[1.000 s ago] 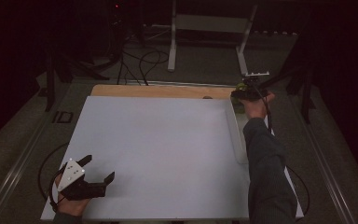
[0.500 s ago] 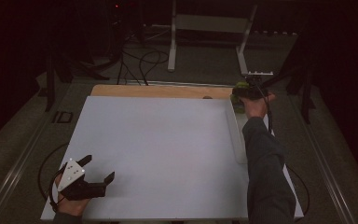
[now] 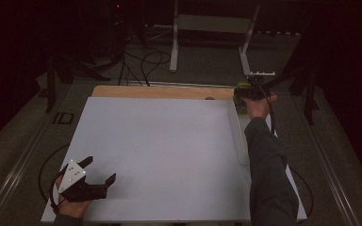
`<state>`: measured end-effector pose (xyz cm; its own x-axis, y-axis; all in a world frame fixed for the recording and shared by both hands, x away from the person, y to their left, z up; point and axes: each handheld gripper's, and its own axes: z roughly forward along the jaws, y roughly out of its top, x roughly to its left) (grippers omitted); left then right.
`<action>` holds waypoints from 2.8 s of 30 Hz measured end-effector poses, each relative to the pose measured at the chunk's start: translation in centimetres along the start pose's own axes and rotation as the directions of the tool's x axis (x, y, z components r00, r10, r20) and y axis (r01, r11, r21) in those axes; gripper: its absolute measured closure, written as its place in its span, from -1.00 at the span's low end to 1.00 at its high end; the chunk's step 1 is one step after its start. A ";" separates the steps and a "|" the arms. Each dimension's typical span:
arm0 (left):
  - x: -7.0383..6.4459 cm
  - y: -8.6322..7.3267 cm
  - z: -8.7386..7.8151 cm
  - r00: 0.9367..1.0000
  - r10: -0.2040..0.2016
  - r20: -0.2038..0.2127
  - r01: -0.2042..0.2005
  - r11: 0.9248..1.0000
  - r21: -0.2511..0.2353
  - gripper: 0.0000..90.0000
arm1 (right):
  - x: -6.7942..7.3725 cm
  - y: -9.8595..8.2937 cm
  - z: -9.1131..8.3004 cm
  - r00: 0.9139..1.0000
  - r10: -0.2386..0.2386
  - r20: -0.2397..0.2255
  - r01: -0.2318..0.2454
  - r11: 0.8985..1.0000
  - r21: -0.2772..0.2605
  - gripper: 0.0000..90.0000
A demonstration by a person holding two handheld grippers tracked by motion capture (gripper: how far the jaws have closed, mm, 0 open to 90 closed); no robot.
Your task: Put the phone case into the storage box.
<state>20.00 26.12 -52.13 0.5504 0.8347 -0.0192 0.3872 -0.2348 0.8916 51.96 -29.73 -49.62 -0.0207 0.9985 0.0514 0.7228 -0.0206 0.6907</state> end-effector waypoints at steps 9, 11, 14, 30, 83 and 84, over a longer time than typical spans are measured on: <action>0.1 0.0 -0.1 1.000 -0.001 -0.001 0.001 1.000 -0.001 -1.00 | 0.3 0.3 0.2 1.000 -0.018 0.006 0.018 1.000 0.015 -0.69; 0.1 0.0 -0.1 1.000 -0.001 -0.001 0.001 1.000 -0.001 -1.00 | 0.3 0.4 0.2 1.000 -0.022 0.008 0.022 1.000 0.021 -0.68; 0.0 0.0 0.0 1.000 -0.002 -0.001 0.002 1.000 0.000 -1.00 | 0.4 0.5 0.1 1.000 -0.025 0.015 0.025 0.999 0.029 -0.67; 0.0 0.0 0.0 1.000 -0.004 -0.001 0.004 1.000 -0.003 -1.00 | 0.0 1.0 -0.4 1.000 -0.027 0.008 0.026 0.995 0.094 -0.66; -0.2 0.1 0.2 1.000 0.006 0.001 -0.006 1.000 0.000 -1.00 | -1.5 0.4 -2.5 0.999 -0.040 -0.016 0.040 0.999 -0.021 -0.84; -0.2 0.1 0.2 1.000 0.006 0.001 -0.006 1.000 -0.001 -1.00 | -1.5 0.4 -2.6 0.999 -0.041 -0.015 0.041 0.999 -0.022 -0.84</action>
<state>20.09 25.85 -52.11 0.5539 0.8325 -0.0140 0.3831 -0.2399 0.8920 50.44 -31.34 -47.53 -0.0612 0.9975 0.0339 0.7058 0.0192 0.7082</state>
